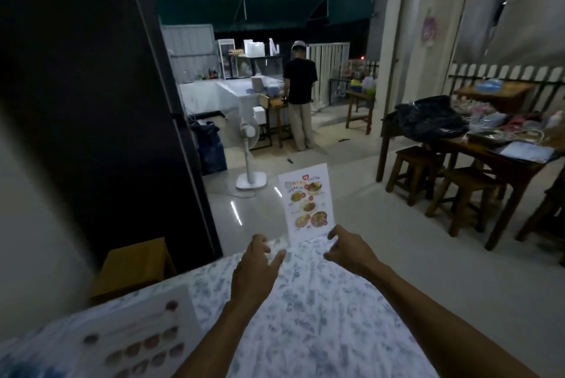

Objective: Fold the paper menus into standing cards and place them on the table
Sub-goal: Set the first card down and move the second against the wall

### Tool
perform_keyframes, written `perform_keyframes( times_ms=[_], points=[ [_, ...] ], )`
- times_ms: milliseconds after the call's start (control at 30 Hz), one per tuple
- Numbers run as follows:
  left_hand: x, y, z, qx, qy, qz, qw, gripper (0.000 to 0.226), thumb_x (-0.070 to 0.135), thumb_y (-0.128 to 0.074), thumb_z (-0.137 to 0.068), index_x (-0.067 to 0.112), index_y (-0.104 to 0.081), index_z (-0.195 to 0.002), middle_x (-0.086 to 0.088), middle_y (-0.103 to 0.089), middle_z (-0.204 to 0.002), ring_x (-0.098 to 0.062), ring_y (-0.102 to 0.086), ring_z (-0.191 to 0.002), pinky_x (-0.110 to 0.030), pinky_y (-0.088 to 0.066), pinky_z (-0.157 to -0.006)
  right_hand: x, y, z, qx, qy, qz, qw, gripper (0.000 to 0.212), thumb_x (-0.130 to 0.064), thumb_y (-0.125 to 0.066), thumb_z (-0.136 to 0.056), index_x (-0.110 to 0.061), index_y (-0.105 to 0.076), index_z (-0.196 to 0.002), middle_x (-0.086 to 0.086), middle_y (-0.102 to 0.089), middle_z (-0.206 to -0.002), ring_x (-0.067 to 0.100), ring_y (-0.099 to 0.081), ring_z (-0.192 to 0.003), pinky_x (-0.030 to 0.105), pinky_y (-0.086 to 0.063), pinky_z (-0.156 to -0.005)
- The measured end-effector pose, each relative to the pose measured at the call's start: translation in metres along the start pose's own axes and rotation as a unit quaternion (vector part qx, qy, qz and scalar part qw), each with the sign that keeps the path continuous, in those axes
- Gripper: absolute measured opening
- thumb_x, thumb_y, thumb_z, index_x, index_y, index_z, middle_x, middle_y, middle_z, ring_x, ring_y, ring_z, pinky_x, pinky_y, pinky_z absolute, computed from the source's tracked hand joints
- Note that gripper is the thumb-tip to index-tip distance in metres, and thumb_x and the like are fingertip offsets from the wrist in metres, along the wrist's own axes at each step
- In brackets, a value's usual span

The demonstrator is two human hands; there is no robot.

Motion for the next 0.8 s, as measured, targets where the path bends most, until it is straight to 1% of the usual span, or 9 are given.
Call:
perform_keyframes(
  times_ms=[100,333,400,467,533,567,633,733,800],
  points=[
    [-0.016,0.039,0.052,0.009,0.020,0.008,1.000,0.047,0.058,-0.060,-0.088,0.029,-0.045,-0.122,0.013,-0.059,-0.106,-0.006,-0.062,-0.087,-0.029,-0.053,-0.075,-0.045,-0.030,0.047,-0.019,0.026,-0.014,0.999,0.045,-0.036,-0.079,-0.079,-0.023,-0.052,-0.113,-0.002,-0.076,-0.091,0.016,-0.069,-0.082,0.037,-0.058,-0.074],
    [-0.081,0.110,0.140,0.038,0.082,0.013,0.996,0.048,0.063,-0.060,-0.086,0.033,-0.046,-0.121,0.014,-0.061,-0.105,-0.004,-0.064,-0.088,-0.033,-0.059,-0.076,-0.138,-0.105,0.111,-0.079,0.096,-0.032,0.992,0.045,-0.038,-0.078,-0.078,-0.025,-0.053,-0.113,-0.004,-0.075,-0.092,0.013,-0.069,-0.083,0.036,-0.058,-0.076],
    [-0.104,0.127,0.156,0.042,0.122,0.029,0.991,0.044,0.062,-0.060,-0.085,0.034,-0.047,-0.117,0.013,-0.060,-0.105,-0.006,-0.063,-0.088,-0.035,-0.061,-0.071,-0.155,-0.122,0.120,-0.103,0.112,-0.027,0.988,0.045,-0.037,-0.076,-0.079,-0.024,-0.052,-0.115,-0.003,-0.075,-0.094,0.015,-0.068,-0.086,0.038,-0.058,-0.074],
    [-0.126,0.146,0.170,0.046,0.165,0.028,0.985,0.035,0.052,-0.063,-0.088,0.031,-0.047,-0.112,0.012,-0.058,-0.103,-0.008,-0.062,-0.084,-0.029,-0.057,-0.063,-0.168,-0.138,0.124,-0.126,0.116,-0.025,0.985,0.045,-0.036,-0.075,-0.081,-0.023,-0.051,-0.117,-0.004,-0.075,-0.096,0.015,-0.067,-0.086,0.037,-0.057,-0.071],
    [-0.151,0.165,0.177,0.051,0.180,-0.003,0.982,0.029,0.047,-0.061,-0.091,0.032,-0.046,-0.110,0.013,-0.060,-0.102,-0.008,-0.059,-0.081,-0.025,-0.049,-0.064,-0.179,-0.153,0.122,-0.135,0.120,-0.024,0.983,0.046,-0.035,-0.075,-0.081,-0.023,-0.051,-0.118,-0.003,-0.076,-0.095,0.016,-0.067,-0.090,0.039,-0.058,-0.077],
    [-0.162,0.174,0.179,0.055,0.190,-0.008,0.980,0.027,0.047,-0.060,-0.092,0.033,-0.046,-0.111,0.014,-0.061,-0.103,-0.007,-0.060,-0.081,-0.024,-0.049,-0.067,-0.184,-0.160,0.120,-0.139,0.119,-0.023,0.983,0.047,-0.035,-0.076,-0.082,-0.023,-0.051,-0.119,-0.003,-0.076,-0.094,0.017,-0.066,-0.092,0.040,-0.058,-0.080],
    [-0.182,0.189,0.176,0.067,0.215,-0.019,0.974,0.029,0.050,-0.058,-0.093,0.030,-0.048,-0.111,0.012,-0.064,-0.103,-0.009,-0.063,-0.085,-0.025,-0.049,-0.071,-0.191,-0.174,0.112,-0.142,0.109,-0.022,0.984,0.050,-0.035,-0.077,-0.082,-0.022,-0.050,-0.122,-0.002,-0.076,-0.096,0.016,-0.067,-0.092,0.037,-0.058,-0.081],
    [-0.208,0.205,0.169,0.084,0.241,-0.077,0.964,0.030,0.051,-0.057,-0.093,0.023,-0.045,-0.099,0.005,-0.063,-0.091,-0.014,-0.063,-0.079,-0.030,-0.046,-0.063,-0.199,-0.191,0.095,-0.151,0.103,-0.015,0.983,0.056,-0.036,-0.078,-0.083,-0.021,-0.047,-0.128,0.004,-0.074,-0.108,0.018,-0.070,-0.092,0.030,-0.056,-0.077],
    [-0.229,0.210,0.164,0.091,0.253,-0.091,0.959,0.037,0.056,-0.059,-0.089,0.024,-0.042,-0.096,0.005,-0.061,-0.088,-0.014,-0.062,-0.075,-0.033,-0.050,-0.064,-0.202,-0.203,0.081,-0.165,0.107,-0.003,0.981,0.058,-0.036,-0.077,-0.084,-0.019,-0.046,-0.129,0.006,-0.072,-0.113,0.020,-0.070,-0.095,0.030,-0.056,-0.077]
  ],
)
Point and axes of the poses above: each hand's wrist, its own z-axis away from the middle knuckle, its own y-axis out of the back of the hand, x = y × z, the point moved 1 cm from there along -z, towards the middle knuckle
